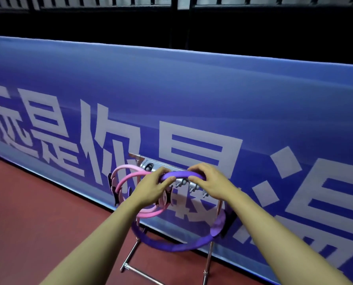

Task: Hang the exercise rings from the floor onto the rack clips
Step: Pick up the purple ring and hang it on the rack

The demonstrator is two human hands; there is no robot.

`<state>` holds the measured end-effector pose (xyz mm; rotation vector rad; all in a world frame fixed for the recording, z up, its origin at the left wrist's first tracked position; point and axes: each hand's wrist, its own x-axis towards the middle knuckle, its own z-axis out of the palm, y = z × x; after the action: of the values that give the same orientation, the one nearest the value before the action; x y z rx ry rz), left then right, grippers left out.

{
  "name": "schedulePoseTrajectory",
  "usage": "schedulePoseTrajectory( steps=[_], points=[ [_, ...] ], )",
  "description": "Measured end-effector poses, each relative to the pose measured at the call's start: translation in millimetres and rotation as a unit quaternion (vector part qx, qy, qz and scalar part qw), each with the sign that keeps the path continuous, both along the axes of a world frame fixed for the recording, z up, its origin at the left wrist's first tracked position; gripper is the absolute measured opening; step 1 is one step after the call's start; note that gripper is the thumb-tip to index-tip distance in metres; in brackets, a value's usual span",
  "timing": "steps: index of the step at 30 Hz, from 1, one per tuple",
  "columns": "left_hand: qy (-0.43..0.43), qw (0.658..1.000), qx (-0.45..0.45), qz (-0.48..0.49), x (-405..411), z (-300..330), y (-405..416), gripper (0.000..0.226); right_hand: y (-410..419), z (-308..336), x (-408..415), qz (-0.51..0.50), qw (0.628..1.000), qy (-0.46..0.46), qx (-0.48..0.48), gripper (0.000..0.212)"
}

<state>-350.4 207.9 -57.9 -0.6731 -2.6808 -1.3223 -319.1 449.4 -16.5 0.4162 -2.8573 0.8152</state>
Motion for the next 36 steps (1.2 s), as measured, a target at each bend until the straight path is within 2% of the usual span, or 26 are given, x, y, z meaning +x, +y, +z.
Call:
schedulePoseTrajectory(
  steps=[5, 8, 12, 16, 20, 23, 25, 30, 36],
  points=[
    [-0.025, 1.0, -0.016, 0.0, -37, -26, -32, 0.034, -22, -13, -44, 0.011, 0.999, -0.05, 0.018, 0.023],
    [-0.038, 0.998, -0.043, -0.013, -57, -40, -43, 0.034, -29, -25, -73, 0.034, 0.993, -0.078, 0.08, 0.025],
    [-0.062, 0.995, -0.073, -0.003, -92, -47, -55, 0.018, -44, -39, -113, 0.059, 0.983, -0.062, 0.161, 0.022],
    [-0.06, 0.989, -0.132, -0.022, -132, -46, -63, 0.029, -51, -46, -146, 0.061, 0.981, -0.06, 0.172, 0.022],
    [0.04, 0.966, -0.248, -0.065, -169, -49, -63, 0.046, -62, -51, -172, 0.051, 0.98, -0.069, 0.178, 0.027],
    [0.105, 0.94, -0.311, -0.09, -195, -55, -56, 0.041, -71, -60, -188, 0.048, 0.977, -0.074, 0.196, 0.028],
    [0.114, 0.93, -0.331, -0.113, -211, -62, -54, 0.038, -76, -71, -198, 0.039, 0.975, -0.093, 0.196, 0.028],
    [0.074, 0.92, -0.356, -0.149, -244, -87, -55, 0.036, -87, -106, -218, -0.004, 0.972, -0.161, 0.169, 0.028],
    [0.055, 0.907, -0.367, -0.2, -298, -114, -56, 0.037, -94, -128, -252, -0.093, 0.964, -0.23, 0.095, 0.035]
  ],
)
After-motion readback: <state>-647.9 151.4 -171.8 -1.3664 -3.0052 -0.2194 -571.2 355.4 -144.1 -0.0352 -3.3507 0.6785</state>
